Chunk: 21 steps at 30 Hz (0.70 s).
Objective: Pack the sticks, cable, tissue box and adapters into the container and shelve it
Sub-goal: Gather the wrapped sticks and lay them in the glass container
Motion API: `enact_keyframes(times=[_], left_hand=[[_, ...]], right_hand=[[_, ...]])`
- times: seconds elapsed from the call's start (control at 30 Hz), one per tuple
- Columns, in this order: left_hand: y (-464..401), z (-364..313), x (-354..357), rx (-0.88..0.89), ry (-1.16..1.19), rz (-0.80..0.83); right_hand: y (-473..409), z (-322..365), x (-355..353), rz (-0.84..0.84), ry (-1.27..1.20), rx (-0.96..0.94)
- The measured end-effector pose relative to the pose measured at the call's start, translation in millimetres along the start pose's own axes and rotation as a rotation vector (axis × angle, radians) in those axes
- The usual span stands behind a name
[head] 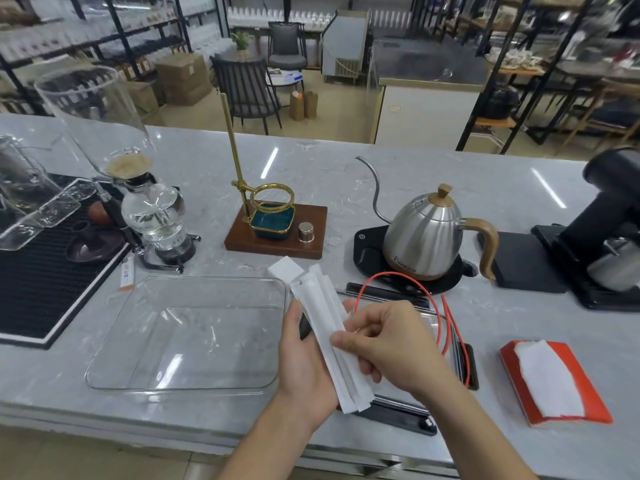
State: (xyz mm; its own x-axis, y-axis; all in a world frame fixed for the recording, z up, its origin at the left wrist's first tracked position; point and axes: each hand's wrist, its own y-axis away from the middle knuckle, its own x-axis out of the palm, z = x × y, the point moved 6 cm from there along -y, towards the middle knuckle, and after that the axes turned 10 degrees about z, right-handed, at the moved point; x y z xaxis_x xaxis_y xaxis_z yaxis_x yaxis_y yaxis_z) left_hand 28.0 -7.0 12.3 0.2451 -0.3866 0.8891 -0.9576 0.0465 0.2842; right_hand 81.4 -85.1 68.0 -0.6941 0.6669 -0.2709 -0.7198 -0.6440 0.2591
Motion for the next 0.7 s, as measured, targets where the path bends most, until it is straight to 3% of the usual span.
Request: enact_keyframes(times=[0.7], left_hand=[[7,-15,6,0.032,-0.022,-0.057]], right_hand=[[12,20,5,-0.153,0.307,-0.069]])
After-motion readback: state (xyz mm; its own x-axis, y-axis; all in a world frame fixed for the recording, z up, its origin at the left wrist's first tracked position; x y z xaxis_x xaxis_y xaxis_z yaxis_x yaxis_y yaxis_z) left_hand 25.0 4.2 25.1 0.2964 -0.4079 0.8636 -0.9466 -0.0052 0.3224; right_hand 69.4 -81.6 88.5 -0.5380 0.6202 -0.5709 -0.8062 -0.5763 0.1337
